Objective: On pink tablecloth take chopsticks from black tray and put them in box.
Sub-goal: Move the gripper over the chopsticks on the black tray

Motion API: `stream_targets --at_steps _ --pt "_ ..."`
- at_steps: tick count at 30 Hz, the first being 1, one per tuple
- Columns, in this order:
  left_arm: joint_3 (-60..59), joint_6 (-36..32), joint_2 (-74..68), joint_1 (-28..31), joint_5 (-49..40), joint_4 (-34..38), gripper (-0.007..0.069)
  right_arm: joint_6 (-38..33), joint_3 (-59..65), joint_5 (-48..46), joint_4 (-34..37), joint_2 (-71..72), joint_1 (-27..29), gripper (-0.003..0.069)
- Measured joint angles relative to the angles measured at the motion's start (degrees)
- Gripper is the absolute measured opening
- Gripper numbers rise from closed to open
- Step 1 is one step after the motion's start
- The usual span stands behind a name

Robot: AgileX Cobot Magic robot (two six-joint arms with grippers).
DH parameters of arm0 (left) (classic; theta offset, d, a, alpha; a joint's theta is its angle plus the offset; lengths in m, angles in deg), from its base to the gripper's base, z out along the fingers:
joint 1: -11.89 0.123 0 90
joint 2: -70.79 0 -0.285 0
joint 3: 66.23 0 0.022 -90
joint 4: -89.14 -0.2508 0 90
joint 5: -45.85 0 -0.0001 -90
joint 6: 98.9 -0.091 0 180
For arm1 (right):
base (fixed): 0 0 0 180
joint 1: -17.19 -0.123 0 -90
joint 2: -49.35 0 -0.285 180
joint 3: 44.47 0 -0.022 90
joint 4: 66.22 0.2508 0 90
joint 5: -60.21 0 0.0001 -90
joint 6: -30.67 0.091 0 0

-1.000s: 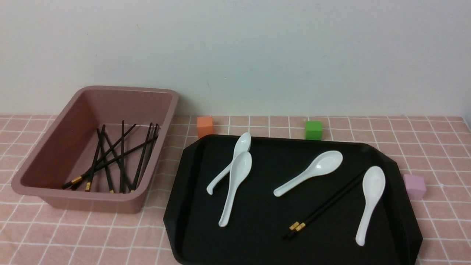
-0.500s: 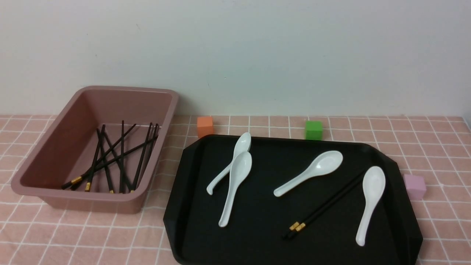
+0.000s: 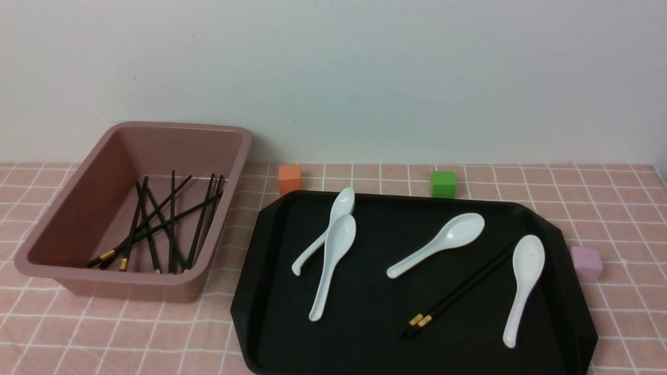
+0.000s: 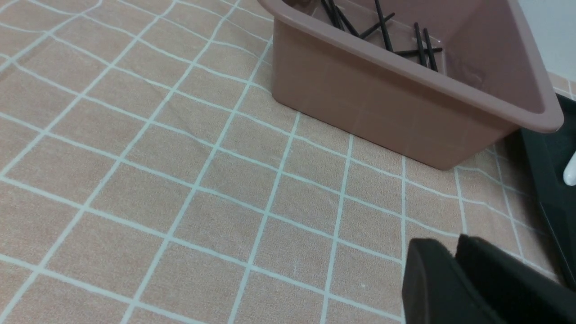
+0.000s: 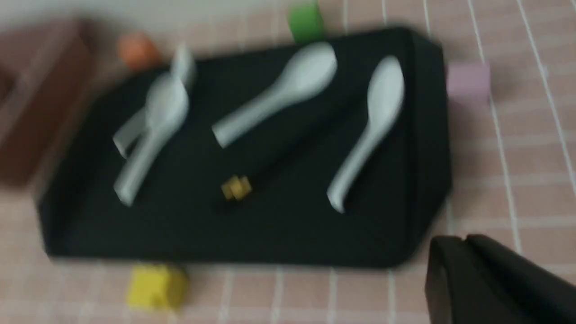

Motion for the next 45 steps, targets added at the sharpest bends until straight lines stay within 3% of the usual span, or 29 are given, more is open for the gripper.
stream_targets --at_steps 6,13,19,25,29,34,38,41,45 --pt "0.00 0.00 0.00 0.00 0.00 0.00 0.0099 -5.32 -7.37 -8.24 0.32 -18.56 0.00 0.0031" --pt "0.00 0.00 0.00 0.00 0.00 0.00 0.0103 -7.89 -7.85 -0.16 4.88 -35.22 -1.03 0.0031" --pt "0.00 0.00 0.00 0.00 0.00 0.00 0.0108 -7.84 -13.55 4.47 7.53 -49.05 -10.98 0.0031" --pt "0.00 0.00 0.00 0.00 0.00 0.00 0.0111 1.29 -25.68 4.60 1.95 -62.85 -19.94 0.0057" --pt "0.00 0.00 0.00 0.00 0.00 0.00 0.0111 11.65 -30.65 2.98 -2.76 -69.54 -20.86 0.0143" --pt "0.00 0.00 0.00 0.00 0.00 0.00 0.0115 22.98 -33.21 3.22 -8.86 -74.59 -20.86 0.0349" --pt "0.00 0.00 0.00 0.00 0.00 0.00 0.0122 25.74 -35.17 4.45 -9.33 -78.15 -20.86 0.0480" --pt "0.00 0.00 0.00 0.00 0.00 0.00 0.0124 27.61 -36.53 5.86 -9.33 -80.94 -20.86 0.0528" --pt "0.00 0.00 0.00 0.00 0.00 0.00 0.0128 28.23 -38.41 7.04 -8.81 -82.83 -20.60 0.0540"
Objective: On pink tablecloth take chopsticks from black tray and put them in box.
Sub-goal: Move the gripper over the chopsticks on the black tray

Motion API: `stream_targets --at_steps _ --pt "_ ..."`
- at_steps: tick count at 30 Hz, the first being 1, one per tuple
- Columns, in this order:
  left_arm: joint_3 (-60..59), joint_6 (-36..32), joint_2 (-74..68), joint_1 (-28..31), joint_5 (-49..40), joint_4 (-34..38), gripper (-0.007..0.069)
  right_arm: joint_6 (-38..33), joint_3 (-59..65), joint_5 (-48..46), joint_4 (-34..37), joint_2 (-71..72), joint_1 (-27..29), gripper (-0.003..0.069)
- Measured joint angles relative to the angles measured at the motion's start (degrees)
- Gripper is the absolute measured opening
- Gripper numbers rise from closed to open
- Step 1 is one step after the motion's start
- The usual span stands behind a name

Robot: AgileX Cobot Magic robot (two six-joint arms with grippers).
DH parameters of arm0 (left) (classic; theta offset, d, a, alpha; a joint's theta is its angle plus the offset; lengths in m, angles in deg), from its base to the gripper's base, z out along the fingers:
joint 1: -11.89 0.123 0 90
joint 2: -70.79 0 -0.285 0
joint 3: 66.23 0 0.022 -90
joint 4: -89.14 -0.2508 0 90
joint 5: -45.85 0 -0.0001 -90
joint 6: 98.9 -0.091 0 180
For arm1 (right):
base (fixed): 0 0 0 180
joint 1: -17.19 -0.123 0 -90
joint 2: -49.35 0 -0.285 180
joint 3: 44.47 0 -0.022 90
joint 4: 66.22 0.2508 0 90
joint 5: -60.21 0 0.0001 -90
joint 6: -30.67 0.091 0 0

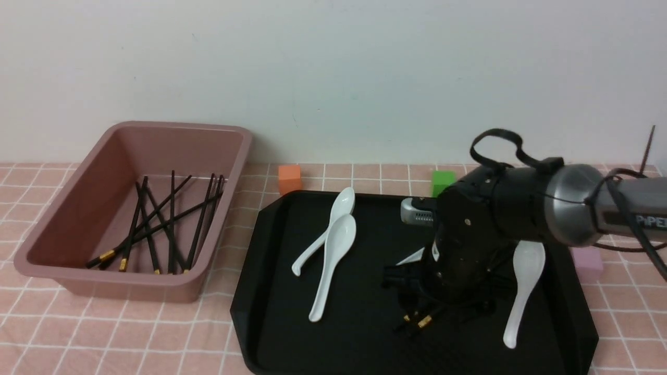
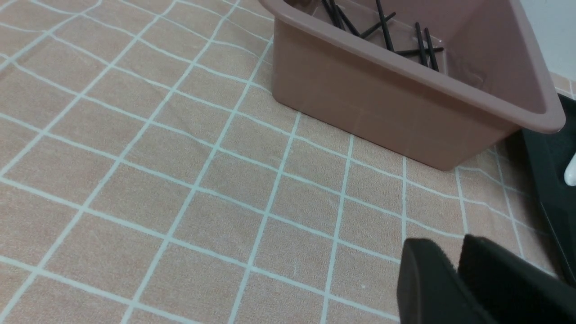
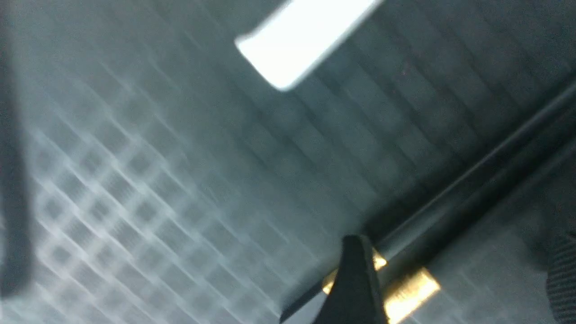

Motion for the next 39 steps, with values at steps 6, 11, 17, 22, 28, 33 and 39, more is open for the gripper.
stream_targets --at_steps 6,11,17,22,28,33,39 --pt "0.00 0.00 0.00 0.00 0.00 0.00 0.0132 -0.58 -0.90 1.28 3.49 -1.05 0.91 0.0540" --pt "0.00 0.00 0.00 0.00 0.00 0.00 0.0135 -3.80 -0.90 0.78 5.53 -1.00 1.02 0.0542" --pt "0.00 0.00 0.00 0.00 0.00 0.06 0.0145 -5.21 -0.55 -2.56 7.48 0.92 1.02 0.0509" --pt "0.00 0.00 0.00 0.00 0.00 0.12 0.0148 -5.21 -0.47 -2.96 7.42 2.98 1.02 0.0500" --pt "0.00 0.00 0.00 0.00 0.00 0.16 0.0153 -2.17 -0.38 -0.77 7.42 2.30 1.02 0.0500" --pt "0.00 0.00 0.00 0.00 0.00 0.16 0.0155 -0.04 -0.32 -0.05 6.76 0.79 1.02 0.0500" --pt "0.00 0.00 0.00 0.00 0.00 0.16 0.0163 0.39 -0.44 0.58 5.63 -0.59 1.02 0.0500"
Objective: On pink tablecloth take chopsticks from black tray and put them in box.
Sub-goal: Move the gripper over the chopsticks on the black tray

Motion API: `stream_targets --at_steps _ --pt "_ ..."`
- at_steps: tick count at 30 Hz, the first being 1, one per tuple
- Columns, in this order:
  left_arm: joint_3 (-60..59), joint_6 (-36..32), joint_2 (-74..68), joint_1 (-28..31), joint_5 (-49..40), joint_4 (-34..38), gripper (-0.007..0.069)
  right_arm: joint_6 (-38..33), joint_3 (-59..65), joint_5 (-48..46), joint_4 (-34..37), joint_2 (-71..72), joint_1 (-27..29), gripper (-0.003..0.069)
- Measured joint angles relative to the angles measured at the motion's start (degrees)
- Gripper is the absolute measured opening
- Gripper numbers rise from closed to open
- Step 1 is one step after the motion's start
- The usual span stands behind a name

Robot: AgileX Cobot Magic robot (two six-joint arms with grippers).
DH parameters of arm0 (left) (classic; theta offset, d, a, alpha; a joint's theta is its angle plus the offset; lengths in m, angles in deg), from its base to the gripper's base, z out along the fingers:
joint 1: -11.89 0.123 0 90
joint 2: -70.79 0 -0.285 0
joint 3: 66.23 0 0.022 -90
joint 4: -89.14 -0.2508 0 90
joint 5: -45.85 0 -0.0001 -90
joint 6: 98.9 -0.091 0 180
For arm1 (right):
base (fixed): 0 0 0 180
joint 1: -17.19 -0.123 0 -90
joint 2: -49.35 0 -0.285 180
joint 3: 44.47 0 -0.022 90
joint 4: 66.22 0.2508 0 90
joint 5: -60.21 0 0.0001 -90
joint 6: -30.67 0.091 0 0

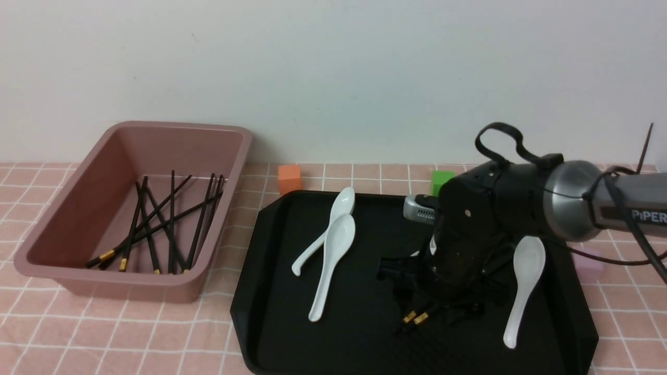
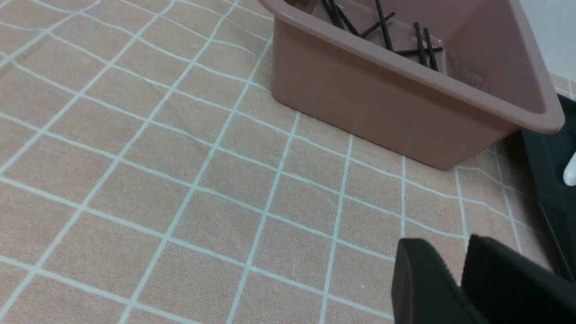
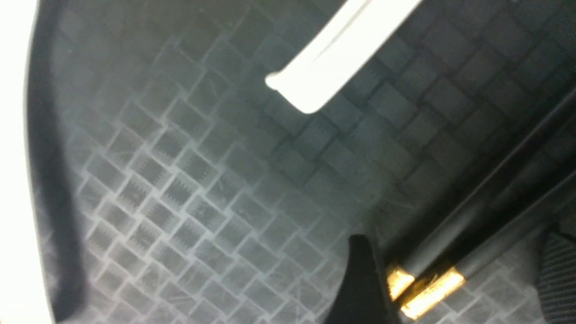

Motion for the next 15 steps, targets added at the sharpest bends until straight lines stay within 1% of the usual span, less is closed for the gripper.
stream_targets --at_steps 4,7,10,11,12,13,15 --pt "0.00 0.00 0.00 0.00 0.00 0.00 0.0165 0.06 -0.47 -0.56 -0.46 -0.61 0.00 0.0496" --pt "0.00 0.00 0.00 0.00 0.00 0.00 0.0167 -0.16 -0.67 -1.17 -0.82 -0.71 -0.06 0.0471" --pt "0.00 0.00 0.00 0.00 0.00 0.00 0.0171 -1.13 -0.86 -2.04 -0.96 -0.89 -0.06 0.0418" --pt "0.00 0.00 0.00 0.00 0.00 0.00 0.0173 -1.31 -0.86 -2.29 -1.04 -0.89 -0.06 0.0397" --pt "0.00 0.00 0.00 0.00 0.00 0.00 0.0174 -1.47 -0.86 -2.68 -1.24 -0.89 -0.06 0.0361" --pt "0.00 0.00 0.00 0.00 0.00 0.00 0.0175 -1.52 -0.86 -2.82 -1.23 -0.89 -0.06 0.0349" --pt "0.00 0.00 0.00 0.00 0.00 0.00 0.0177 -1.67 -0.93 -3.78 -1.67 -0.96 -0.06 0.0274"
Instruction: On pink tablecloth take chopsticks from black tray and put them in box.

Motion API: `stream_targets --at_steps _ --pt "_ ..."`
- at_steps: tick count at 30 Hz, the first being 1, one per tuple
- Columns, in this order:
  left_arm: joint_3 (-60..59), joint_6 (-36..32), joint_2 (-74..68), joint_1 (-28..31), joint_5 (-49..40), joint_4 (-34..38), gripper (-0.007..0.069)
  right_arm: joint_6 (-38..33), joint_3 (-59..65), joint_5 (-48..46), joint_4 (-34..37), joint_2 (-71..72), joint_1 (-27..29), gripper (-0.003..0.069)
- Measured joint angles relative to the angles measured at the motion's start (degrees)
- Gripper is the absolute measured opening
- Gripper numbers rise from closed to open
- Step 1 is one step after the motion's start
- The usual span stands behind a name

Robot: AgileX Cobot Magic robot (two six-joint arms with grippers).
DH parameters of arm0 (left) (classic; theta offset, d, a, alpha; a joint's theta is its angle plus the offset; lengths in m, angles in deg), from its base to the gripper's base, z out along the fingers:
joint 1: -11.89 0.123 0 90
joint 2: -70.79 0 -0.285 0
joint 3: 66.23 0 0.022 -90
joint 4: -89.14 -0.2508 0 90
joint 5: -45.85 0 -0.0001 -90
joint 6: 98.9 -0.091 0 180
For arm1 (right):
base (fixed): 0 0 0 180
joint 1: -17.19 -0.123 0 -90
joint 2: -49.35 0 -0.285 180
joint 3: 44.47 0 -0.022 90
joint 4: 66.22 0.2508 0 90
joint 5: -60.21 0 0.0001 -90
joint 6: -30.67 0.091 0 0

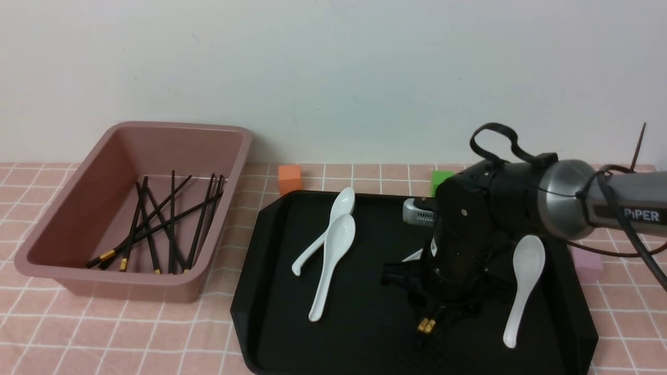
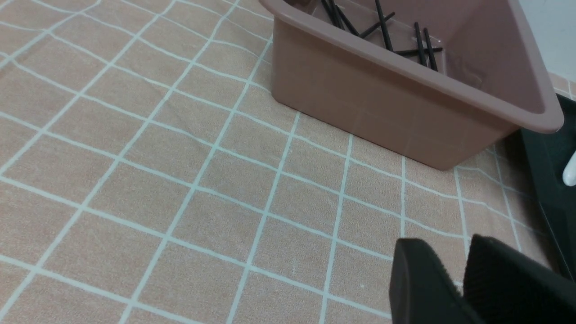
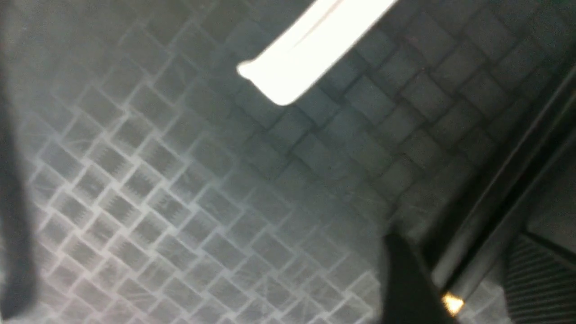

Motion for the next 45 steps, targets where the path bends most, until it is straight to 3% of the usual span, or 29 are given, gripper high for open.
stream_targets --at_steps 4,17,27,31,37,45 --pt "0.00 0.00 0.00 0.00 0.00 0.00 0.0183 -0.38 -0.13 -1.91 -0.46 -0.06 0.05 0.0149" --pt "0.00 0.00 0.00 0.00 0.00 0.00 0.0183 -4.51 0.71 -8.72 0.86 1.81 0.00 0.0146" --pt "0.00 0.00 0.00 0.00 0.00 0.00 0.0195 -9.95 -0.66 -12.88 0.46 15.29 -2.81 0.0146" --pt "0.00 0.00 0.00 0.00 0.00 0.00 0.0198 -13.09 -7.83 -11.86 0.68 14.79 -7.25 0.0146" --pt "0.00 0.00 0.00 0.00 0.00 0.00 0.0206 -22.82 -33.60 -8.83 5.13 2.62 -14.79 0.0146" --pt "0.00 0.00 0.00 0.00 0.00 0.02 0.0214 -26.44 -63.78 -8.32 6.82 -19.62 -17.33 0.0146"
